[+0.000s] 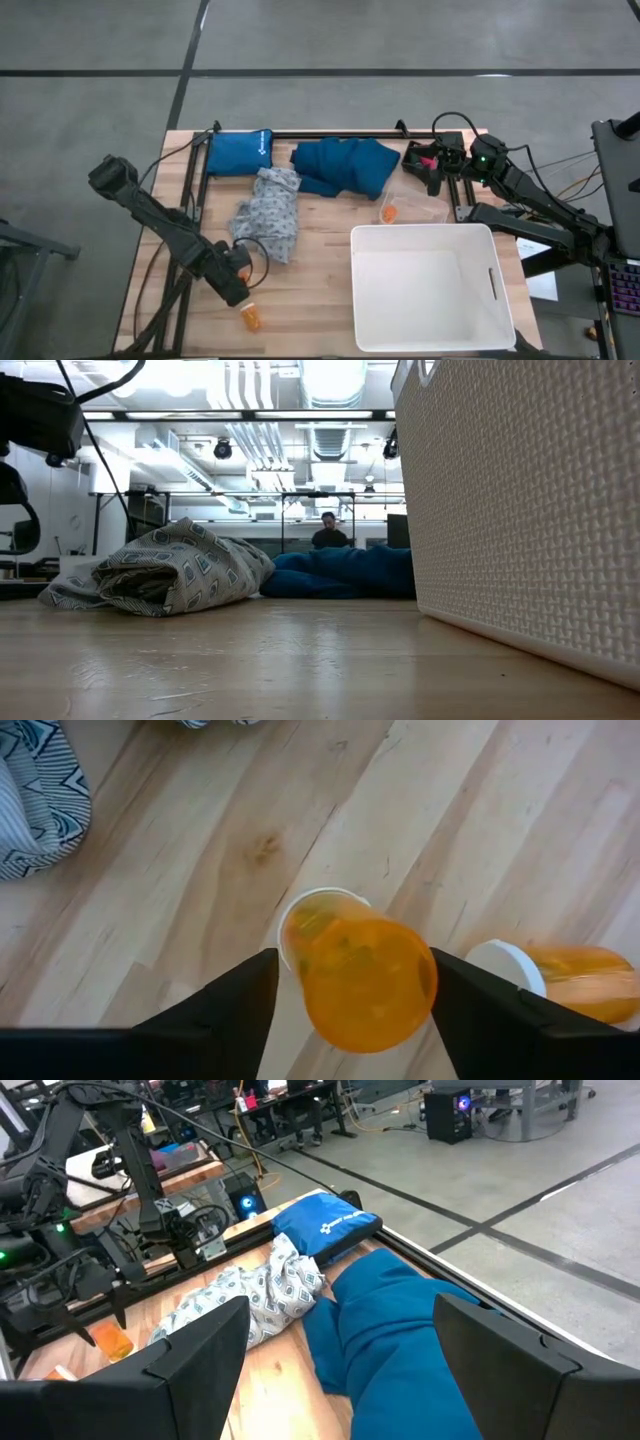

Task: Pick & place medical supplies in basket/bin
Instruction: Put the top orange pill bottle into the transparent bin

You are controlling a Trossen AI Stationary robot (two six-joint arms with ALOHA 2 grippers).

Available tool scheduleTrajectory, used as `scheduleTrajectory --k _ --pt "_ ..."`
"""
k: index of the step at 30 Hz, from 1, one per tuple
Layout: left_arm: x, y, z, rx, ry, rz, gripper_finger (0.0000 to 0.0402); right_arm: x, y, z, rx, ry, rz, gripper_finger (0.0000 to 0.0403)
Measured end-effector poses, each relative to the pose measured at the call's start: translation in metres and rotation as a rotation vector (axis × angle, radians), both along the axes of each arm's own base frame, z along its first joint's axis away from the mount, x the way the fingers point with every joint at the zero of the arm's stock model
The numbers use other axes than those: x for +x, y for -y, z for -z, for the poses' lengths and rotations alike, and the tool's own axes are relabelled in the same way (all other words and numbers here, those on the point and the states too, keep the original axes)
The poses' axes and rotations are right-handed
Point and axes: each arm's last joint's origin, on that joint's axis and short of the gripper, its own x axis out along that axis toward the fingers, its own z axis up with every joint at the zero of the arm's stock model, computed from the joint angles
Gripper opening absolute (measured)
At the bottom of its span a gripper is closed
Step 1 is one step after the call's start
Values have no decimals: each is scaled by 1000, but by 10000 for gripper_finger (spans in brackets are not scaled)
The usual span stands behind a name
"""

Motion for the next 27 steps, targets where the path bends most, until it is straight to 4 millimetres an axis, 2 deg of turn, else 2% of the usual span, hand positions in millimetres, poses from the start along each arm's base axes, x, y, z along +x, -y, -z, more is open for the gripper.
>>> scheduleTrajectory --k 8,27 --pt "1 1 -1 -16 13 -19 202 0 0 0 0 0 0 311" --pt "5 6 -7 -109 34 -53 200 0 0 0 0 0 0 311"
